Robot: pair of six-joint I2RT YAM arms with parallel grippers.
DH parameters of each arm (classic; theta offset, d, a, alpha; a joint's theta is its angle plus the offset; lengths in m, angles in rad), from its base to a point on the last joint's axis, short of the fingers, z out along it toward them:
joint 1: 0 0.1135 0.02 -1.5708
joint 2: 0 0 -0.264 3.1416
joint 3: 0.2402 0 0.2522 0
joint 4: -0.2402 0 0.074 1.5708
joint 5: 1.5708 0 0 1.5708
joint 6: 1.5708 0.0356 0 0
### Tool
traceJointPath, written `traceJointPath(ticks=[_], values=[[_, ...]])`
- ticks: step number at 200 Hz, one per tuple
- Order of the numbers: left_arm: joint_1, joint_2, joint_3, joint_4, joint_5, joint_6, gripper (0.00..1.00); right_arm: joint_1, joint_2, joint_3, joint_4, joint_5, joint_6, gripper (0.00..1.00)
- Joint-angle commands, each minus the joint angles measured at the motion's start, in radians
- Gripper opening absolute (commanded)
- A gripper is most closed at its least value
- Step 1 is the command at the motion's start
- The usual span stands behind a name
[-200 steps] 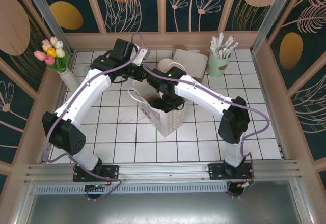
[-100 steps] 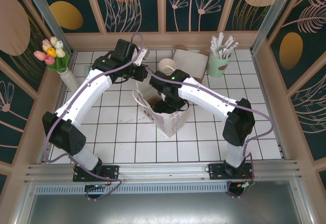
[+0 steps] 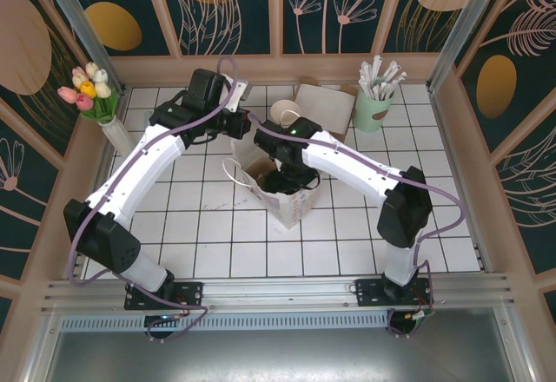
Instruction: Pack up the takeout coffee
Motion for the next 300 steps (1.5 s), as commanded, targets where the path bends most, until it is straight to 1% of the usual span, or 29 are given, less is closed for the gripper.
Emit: traceJointPath(ticks=[1, 38, 77, 102, 141, 229, 300], values=[[0.013, -0.034, -0.033, 0.056, -0.001, -0.011, 0.0, -0.007, 0.021, 0.034, -0.057, 0.021, -0.008, 0.61], [0.014, -0.038, -0.041, 0.04, -0.031, 0.003, 0.0, -0.012, 0.022, 0.029, -0.058, 0.02, -0.014, 0.61], [0.013, -0.037, -0.021, 0.047, -0.003, -0.007, 0.0, -0.016, 0.016, 0.015, -0.058, 0.015, -0.018, 0.61], [0.013, -0.04, -0.018, 0.055, -0.02, -0.012, 0.0, -0.018, 0.013, 0.017, -0.057, 0.03, -0.012, 0.61], [0.013, -0.026, -0.009, 0.044, 0.004, -0.018, 0.0, -0.023, 0.014, 0.041, -0.054, 0.061, -0.018, 0.6], [0.013, -0.018, -0.004, 0.047, 0.051, -0.001, 0.0, -0.035, -0.012, 0.001, 0.069, 0.04, -0.045, 0.6], [0.013, -0.024, -0.044, 0.063, 0.046, -0.014, 0.0, -0.036, -0.01, 0.009, 0.037, 0.102, -0.04, 0.6]])
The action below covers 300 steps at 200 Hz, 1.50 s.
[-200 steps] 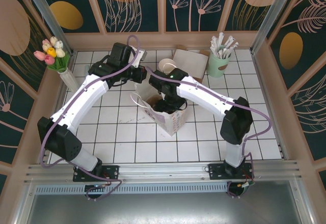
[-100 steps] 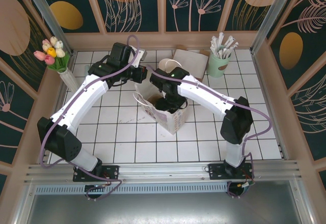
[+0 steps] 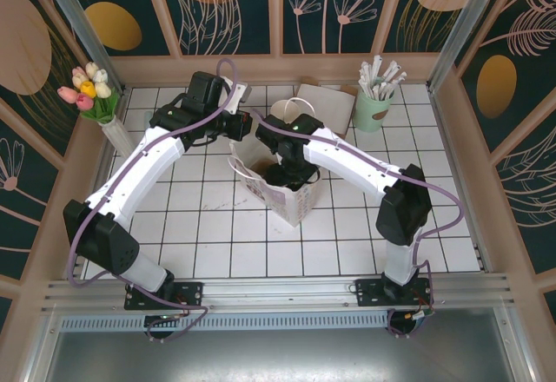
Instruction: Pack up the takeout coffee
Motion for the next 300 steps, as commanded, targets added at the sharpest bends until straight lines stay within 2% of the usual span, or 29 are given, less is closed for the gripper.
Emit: traceJointPath(ticks=[1, 157, 235, 300], values=[[0.006, -0.012, -0.009, 0.03, 0.015, -0.014, 0.0, -0.006, -0.021, 0.001, -0.016, 0.048, -0.013, 0.6], [0.007, -0.042, -0.022, 0.044, 0.009, -0.028, 0.0, -0.006, -0.013, -0.029, 0.014, 0.036, -0.038, 0.59], [0.006, -0.049, -0.028, 0.047, -0.001, -0.028, 0.0, 0.005, 0.01, 0.022, -0.095, 0.052, -0.013, 0.59], [0.007, -0.054, -0.036, 0.048, -0.007, -0.021, 0.0, 0.008, 0.021, 0.023, -0.11, 0.045, -0.018, 0.59]])
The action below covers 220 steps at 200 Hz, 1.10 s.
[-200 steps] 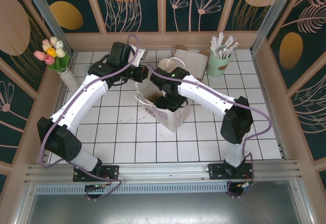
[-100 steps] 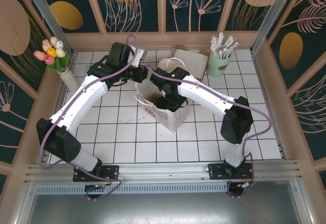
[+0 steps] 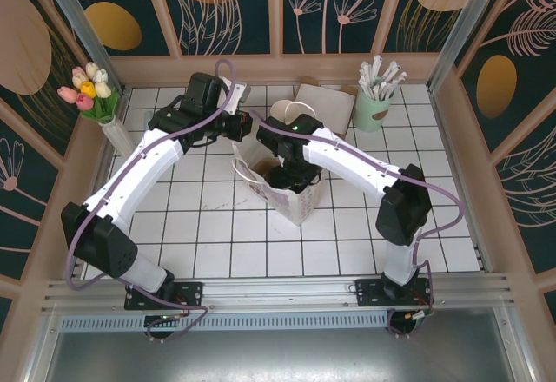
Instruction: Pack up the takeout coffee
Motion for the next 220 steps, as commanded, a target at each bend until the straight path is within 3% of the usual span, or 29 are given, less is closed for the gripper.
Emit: traceJointPath(ticks=[1, 220], values=[[0.007, -0.034, -0.012, 0.023, -0.019, -0.002, 0.0, 0.005, 0.019, 0.022, -0.058, 0.02, 0.007, 0.59], [0.006, -0.024, 0.0, 0.026, -0.034, 0.007, 0.0, 0.011, 0.011, -0.011, -0.059, -0.055, -0.011, 0.59]])
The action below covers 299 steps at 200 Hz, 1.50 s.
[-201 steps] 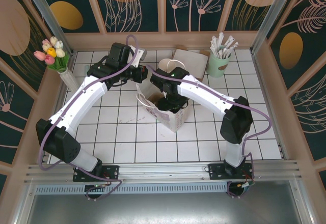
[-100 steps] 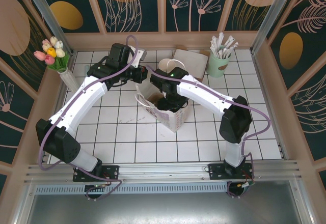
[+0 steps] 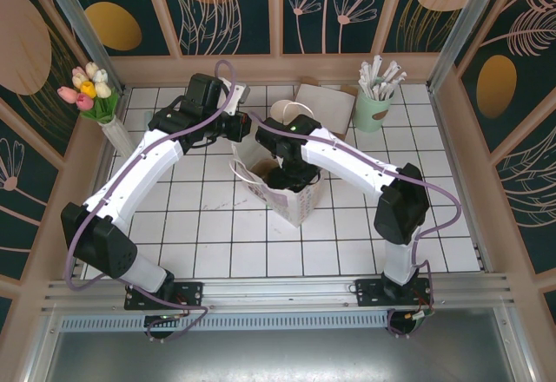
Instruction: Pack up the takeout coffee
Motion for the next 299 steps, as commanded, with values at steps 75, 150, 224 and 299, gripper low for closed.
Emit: traceJointPath(ticks=[75, 150, 224, 299], values=[[0.007, -0.029, 0.0, 0.024, -0.017, 0.001, 0.0, 0.005, 0.014, -0.001, -0.037, 0.007, -0.018, 0.58], [0.006, -0.034, -0.008, 0.026, -0.009, -0.001, 0.0, -0.009, 0.007, -0.047, 0.042, -0.012, -0.03, 0.58], [0.006, -0.032, -0.004, 0.023, -0.008, -0.002, 0.0, -0.012, 0.004, -0.071, 0.057, -0.013, -0.034, 0.58], [0.007, -0.027, -0.002, 0.023, -0.005, -0.003, 0.0, -0.015, 0.011, -0.068, 0.026, 0.012, -0.024, 0.58]])
